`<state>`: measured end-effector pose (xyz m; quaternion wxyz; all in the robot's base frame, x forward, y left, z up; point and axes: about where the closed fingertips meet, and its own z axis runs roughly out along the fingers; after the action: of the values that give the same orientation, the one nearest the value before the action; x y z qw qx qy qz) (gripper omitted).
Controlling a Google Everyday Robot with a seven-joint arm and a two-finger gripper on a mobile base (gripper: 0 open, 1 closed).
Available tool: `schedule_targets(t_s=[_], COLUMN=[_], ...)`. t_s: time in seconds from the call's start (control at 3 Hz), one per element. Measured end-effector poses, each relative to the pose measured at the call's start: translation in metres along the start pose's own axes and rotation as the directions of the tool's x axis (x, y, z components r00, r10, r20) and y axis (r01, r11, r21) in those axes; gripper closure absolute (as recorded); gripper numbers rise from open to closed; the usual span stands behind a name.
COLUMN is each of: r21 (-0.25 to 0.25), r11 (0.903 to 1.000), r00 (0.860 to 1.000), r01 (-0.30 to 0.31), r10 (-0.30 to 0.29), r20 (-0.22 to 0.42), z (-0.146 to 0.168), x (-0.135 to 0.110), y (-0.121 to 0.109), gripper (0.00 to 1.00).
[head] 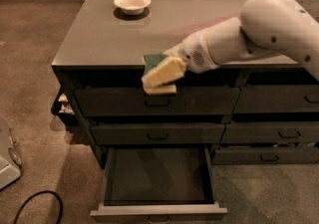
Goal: Place sponge into bottom drawer
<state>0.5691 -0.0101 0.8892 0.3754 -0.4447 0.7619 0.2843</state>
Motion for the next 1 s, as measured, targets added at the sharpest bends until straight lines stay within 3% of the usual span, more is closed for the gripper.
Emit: schedule_targets(t_s=[0.33,0.67,1.0], r21=[-0.060,-0.119,-0.122], r11=[0.9981,0.9901,0.9741], r00=[0.998,0.991,0.973], r01=[-0.012,-0.074,-0.191], r10=[0.008,0.060,0.171], r20=[-0.065,-0.124,-0.155], z=[0.006,0.036,0.098], x=[0.076,0.156,0.227], y=[0.004,0.009,0.007], gripper=[1.00,1.00,1.00])
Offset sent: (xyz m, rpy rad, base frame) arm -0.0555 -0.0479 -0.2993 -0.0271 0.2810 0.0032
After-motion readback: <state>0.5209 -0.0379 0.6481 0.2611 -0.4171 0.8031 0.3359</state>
